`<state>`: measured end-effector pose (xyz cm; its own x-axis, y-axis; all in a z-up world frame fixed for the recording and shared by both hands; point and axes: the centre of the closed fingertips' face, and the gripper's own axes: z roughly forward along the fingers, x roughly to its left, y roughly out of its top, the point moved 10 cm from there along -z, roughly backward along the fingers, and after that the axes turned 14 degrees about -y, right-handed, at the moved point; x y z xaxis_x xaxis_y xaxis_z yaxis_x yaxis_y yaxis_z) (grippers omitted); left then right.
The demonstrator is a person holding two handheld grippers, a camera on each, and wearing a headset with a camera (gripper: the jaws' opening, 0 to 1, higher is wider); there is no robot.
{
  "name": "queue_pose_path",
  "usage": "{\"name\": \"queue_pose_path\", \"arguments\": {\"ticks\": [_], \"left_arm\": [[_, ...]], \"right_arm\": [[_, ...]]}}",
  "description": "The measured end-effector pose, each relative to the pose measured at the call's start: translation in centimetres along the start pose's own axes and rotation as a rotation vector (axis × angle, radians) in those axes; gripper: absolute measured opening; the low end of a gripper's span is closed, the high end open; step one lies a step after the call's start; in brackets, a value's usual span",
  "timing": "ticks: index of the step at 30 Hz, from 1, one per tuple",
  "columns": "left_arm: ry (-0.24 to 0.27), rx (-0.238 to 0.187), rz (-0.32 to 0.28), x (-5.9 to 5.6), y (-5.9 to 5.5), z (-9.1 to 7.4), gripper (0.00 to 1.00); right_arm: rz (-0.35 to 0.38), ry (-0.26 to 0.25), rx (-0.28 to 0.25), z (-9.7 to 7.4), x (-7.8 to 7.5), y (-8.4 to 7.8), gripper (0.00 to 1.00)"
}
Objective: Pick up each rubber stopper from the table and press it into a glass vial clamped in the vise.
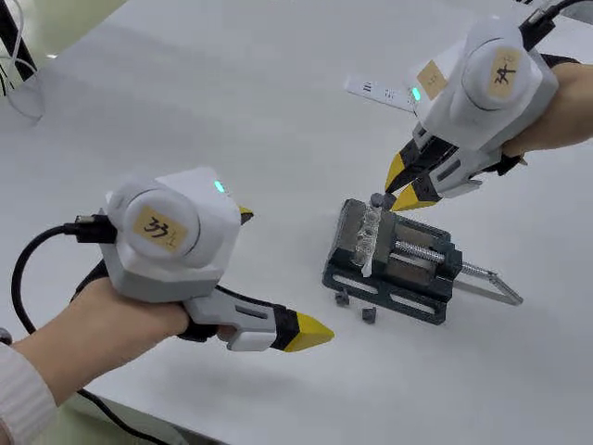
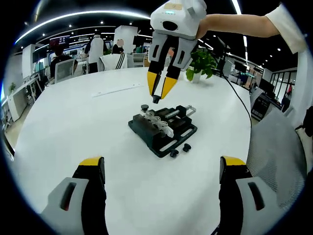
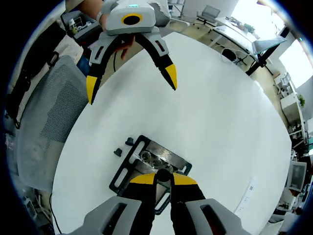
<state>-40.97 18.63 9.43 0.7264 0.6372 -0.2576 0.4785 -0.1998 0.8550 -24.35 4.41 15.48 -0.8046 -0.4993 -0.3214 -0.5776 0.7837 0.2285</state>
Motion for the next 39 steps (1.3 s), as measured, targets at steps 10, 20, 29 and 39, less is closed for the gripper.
{"name": "queue_pose_path", "arguments": {"ticks": [10, 20, 29, 39], "left_arm": [[0.003, -0.008, -0.019, -0.2, -0.2, 0.1, 0.96], [0.0, -0.014, -0.033, -0.2, -0.4, 0.2, 0.95], [-0.013, -0.014, -0.042, -0.3, -0.5, 0.4, 0.94], [-0.017, -0.019, -0.044, -0.2, -0.6, 0.5, 0.93]], "right_arm": [[-0.004, 0.04, 0.041, 1.9, -0.5, -0.4, 0.05], [-0.009, 0.068, 0.066, 2.6, -0.6, -0.5, 0.05], [-0.005, 0.074, 0.076, 2.8, -0.7, -0.4, 0.05], [0.021, 0.087, 0.08, 2.8, -0.8, -0.4, 0.05]]}}
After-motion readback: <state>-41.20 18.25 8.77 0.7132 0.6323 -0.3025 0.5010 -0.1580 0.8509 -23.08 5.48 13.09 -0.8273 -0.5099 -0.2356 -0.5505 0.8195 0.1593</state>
